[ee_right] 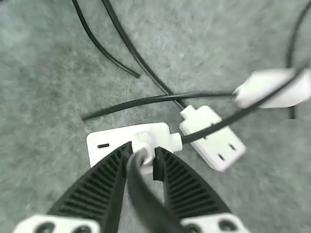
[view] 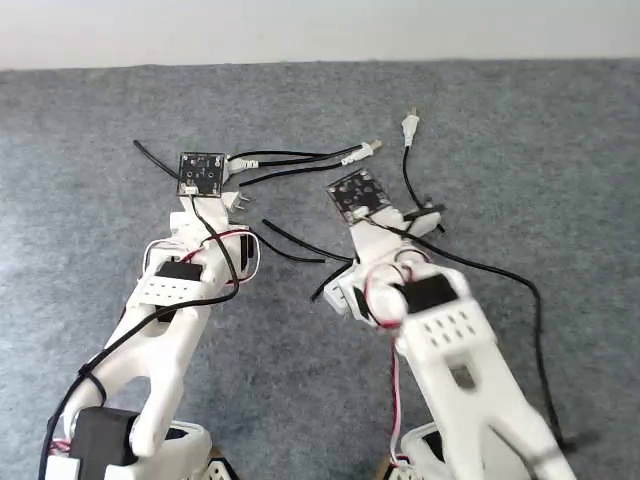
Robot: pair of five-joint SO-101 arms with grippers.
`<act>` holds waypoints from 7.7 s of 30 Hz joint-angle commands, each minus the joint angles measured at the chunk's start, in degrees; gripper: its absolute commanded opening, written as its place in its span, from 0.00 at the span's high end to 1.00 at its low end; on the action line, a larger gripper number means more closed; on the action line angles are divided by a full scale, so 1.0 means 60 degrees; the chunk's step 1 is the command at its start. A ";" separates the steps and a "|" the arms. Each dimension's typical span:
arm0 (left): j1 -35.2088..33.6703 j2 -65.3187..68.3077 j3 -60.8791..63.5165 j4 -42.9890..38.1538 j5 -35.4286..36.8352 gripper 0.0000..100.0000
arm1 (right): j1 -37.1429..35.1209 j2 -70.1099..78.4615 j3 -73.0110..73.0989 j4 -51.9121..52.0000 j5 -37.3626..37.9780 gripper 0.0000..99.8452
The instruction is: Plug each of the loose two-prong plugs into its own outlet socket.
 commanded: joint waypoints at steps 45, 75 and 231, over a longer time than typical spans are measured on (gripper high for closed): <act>-0.0044 -0.0278 -0.0066 -0.0205 -0.0088 0.90 | 1.6139 0.2396 -0.0073 -0.8256 0.1436 0.99; -0.0044 -0.0278 -0.0081 -0.0205 -0.0088 0.90 | 1.4190 0.6161 -0.3473 -0.6132 -0.0322 0.90; -0.2139 0.3604 -0.4799 0.2315 0.1553 0.78 | 0.0227 0.1531 0.1509 -0.2073 -0.4234 0.87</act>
